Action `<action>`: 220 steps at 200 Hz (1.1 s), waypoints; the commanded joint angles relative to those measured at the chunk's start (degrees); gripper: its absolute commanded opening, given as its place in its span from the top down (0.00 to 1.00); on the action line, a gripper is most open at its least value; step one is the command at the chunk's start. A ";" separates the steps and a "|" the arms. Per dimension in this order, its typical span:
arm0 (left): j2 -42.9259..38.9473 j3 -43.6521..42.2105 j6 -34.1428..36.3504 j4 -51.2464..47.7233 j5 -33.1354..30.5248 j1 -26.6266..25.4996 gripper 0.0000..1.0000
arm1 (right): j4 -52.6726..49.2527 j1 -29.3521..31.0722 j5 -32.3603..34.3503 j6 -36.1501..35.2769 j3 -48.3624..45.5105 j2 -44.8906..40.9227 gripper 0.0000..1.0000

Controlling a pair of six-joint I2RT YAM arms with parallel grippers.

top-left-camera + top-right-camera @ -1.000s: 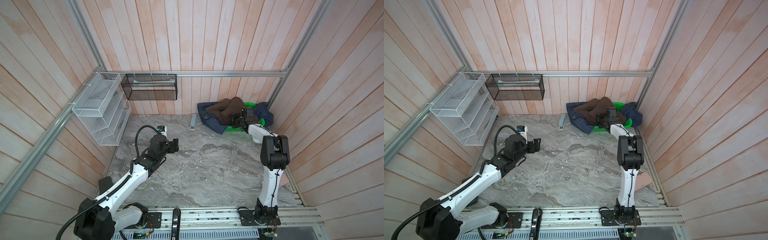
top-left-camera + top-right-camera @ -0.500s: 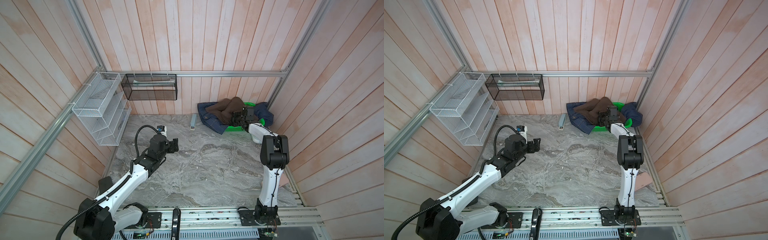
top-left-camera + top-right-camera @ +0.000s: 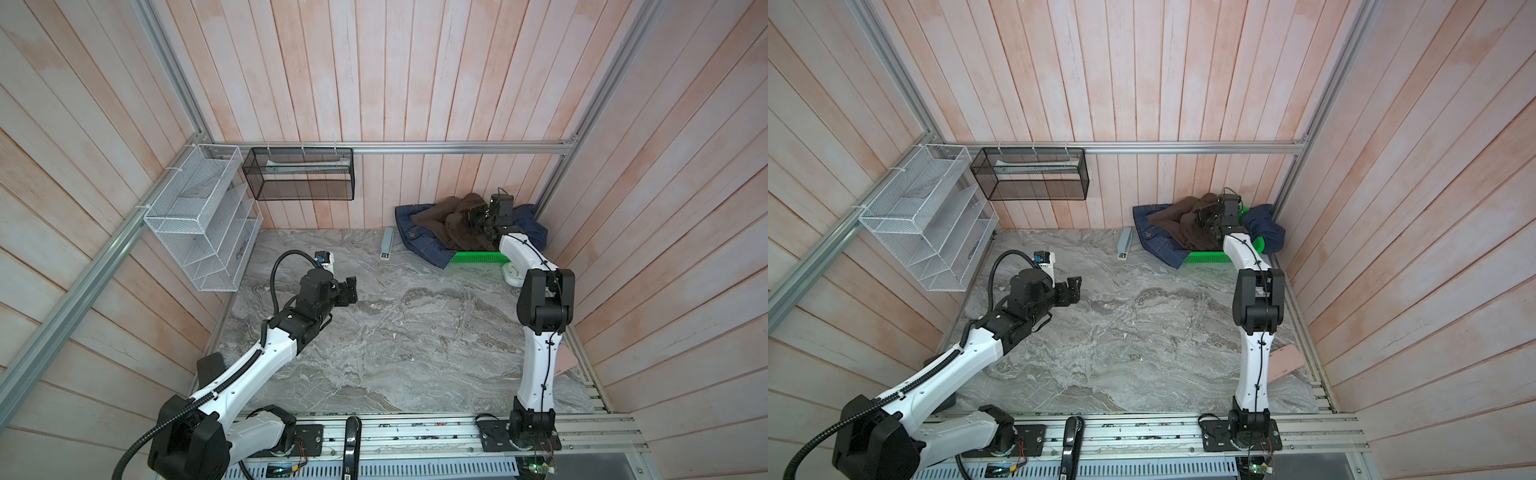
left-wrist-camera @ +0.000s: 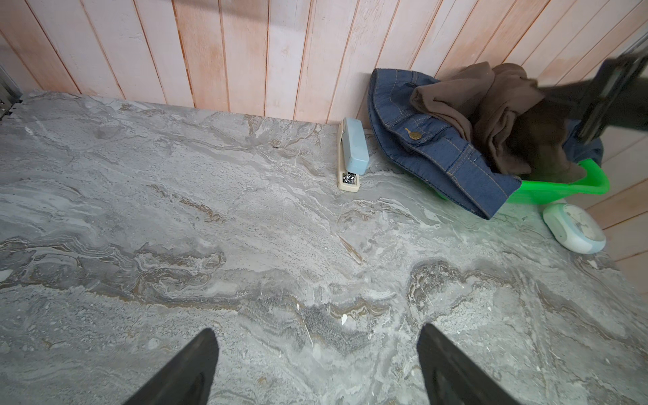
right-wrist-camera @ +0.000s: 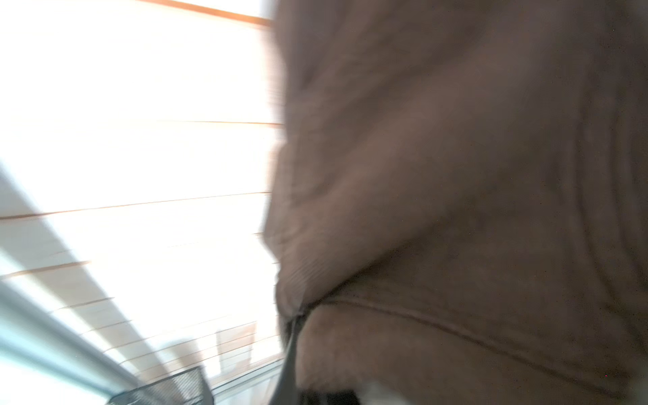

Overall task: Fold and stack the trousers
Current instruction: 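Lift the brown trousers high out of the basket with the right gripper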

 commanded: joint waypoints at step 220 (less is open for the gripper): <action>15.11 -5.85 18.17 54.38 11.19 -15.44 0.00 | -7.99 26.74 7.65 -51.14 31.22 -32.35 1.00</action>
